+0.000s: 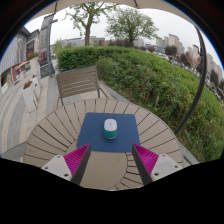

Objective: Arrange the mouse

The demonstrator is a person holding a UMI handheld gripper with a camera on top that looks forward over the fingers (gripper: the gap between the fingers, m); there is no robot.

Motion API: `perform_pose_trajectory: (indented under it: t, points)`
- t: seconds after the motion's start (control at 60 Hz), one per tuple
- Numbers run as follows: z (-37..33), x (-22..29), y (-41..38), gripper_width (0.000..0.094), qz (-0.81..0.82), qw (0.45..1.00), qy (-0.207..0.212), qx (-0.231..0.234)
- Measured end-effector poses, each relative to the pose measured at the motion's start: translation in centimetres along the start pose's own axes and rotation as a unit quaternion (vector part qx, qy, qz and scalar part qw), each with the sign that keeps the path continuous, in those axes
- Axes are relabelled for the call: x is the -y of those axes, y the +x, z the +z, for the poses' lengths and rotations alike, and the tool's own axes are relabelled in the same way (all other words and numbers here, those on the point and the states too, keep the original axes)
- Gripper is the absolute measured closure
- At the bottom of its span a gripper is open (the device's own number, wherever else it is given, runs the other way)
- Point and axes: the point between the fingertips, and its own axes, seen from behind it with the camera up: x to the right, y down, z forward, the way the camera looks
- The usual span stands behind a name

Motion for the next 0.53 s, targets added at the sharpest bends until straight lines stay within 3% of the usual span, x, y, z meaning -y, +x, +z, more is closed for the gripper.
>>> perform_pose_trajectory:
  t: [0.233,0.533]
  points:
    - [-13.0,-7.8,-0.1,0.0084,-0.005,0.999,-0.043,0.001]
    - [-16.3,-10.1,0.9,0.0084,0.005,0.999,-0.039,-0.004]
